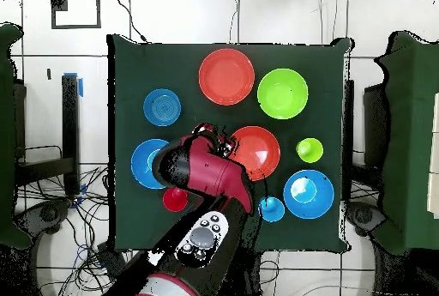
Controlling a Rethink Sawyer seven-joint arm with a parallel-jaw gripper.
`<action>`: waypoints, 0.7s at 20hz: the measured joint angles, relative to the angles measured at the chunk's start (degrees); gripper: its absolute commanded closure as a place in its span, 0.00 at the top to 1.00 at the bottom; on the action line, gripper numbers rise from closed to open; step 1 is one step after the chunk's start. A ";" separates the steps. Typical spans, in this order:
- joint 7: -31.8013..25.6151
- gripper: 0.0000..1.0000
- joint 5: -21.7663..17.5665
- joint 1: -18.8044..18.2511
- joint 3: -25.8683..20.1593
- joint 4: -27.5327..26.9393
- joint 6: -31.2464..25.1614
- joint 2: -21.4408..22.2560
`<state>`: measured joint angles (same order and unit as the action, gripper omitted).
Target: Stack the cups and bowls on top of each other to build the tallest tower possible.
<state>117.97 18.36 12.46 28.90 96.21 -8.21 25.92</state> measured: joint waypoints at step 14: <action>0.01 1.00 2.67 2.37 1.93 -6.31 -1.22 -6.08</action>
<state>117.98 21.04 14.83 30.83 89.90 -9.43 19.84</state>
